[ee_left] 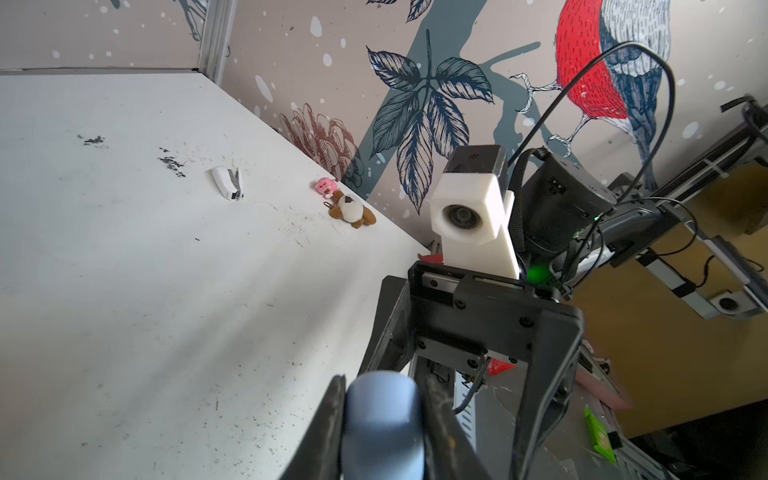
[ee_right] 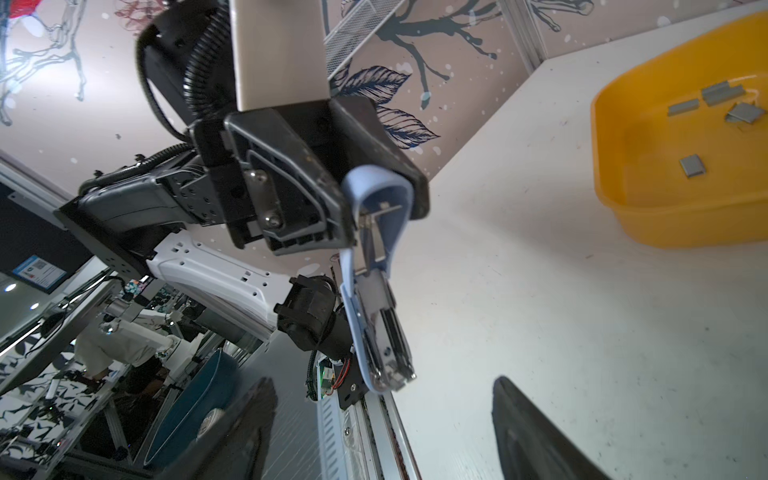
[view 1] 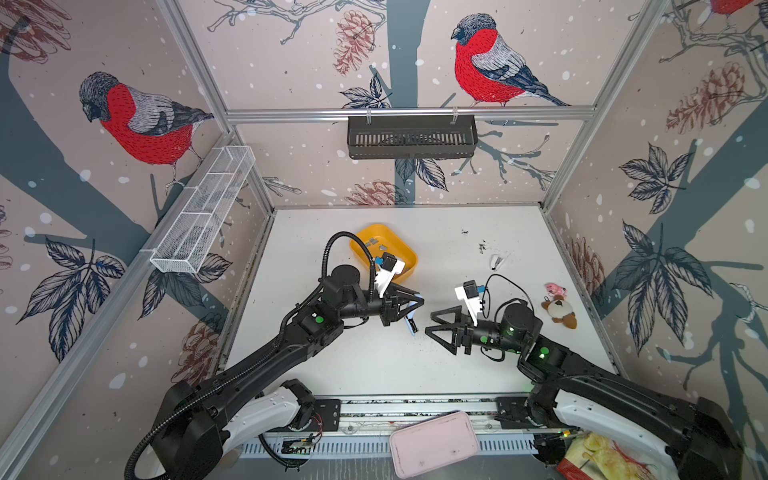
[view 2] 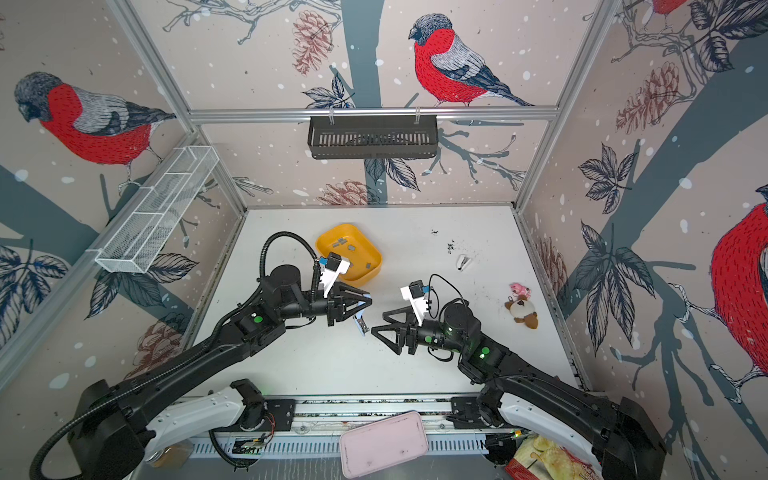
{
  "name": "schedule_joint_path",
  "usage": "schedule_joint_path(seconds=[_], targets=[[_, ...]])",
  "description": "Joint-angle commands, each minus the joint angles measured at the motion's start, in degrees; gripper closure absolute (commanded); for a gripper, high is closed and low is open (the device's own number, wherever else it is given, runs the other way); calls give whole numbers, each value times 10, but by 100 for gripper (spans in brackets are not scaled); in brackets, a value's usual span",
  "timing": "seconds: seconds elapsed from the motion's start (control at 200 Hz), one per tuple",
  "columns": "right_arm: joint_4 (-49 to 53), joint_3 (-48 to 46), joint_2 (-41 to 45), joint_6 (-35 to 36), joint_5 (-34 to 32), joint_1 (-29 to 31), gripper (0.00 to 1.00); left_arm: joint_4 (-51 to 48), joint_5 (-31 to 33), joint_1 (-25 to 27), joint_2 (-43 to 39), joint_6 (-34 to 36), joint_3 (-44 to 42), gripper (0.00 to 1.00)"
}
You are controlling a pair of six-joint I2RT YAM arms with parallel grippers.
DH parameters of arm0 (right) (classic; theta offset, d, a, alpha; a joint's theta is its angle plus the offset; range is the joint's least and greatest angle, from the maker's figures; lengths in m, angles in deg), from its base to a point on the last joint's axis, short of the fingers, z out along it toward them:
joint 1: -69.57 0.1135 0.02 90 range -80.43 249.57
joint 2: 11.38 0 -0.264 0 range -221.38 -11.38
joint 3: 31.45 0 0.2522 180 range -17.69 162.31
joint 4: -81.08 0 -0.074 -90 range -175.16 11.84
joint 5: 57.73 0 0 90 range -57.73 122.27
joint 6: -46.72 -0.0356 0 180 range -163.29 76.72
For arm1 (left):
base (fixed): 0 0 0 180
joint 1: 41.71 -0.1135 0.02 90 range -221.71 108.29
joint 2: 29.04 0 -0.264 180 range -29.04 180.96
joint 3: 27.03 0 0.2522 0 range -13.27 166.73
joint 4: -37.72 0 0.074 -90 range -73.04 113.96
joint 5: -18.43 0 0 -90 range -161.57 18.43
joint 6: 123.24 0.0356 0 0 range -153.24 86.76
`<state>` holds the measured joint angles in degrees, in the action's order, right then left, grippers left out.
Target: Load the staples into the stapler
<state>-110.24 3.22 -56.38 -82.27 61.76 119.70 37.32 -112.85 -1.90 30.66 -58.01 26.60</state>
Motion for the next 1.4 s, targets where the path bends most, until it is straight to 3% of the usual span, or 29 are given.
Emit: schedule_joint_path(seconds=[0.0, 0.56, 1.141, 1.391], targets=[[-58, 11, -6, 12, 11, 8, 21, 80, -44, -2, 2, -56, -4, 89], [-121, 33, -54, -10, 17, 31, 33, 246, -88, -2, -3, -186, -61, 88], [-166, 52, -112, -17, 4, 48, 48, 306, -83, 0, -6, -212, -93, 88], [-168, 52, -125, -21, -10, 51, 64, 309, -84, 0, -2, -211, -92, 88]])
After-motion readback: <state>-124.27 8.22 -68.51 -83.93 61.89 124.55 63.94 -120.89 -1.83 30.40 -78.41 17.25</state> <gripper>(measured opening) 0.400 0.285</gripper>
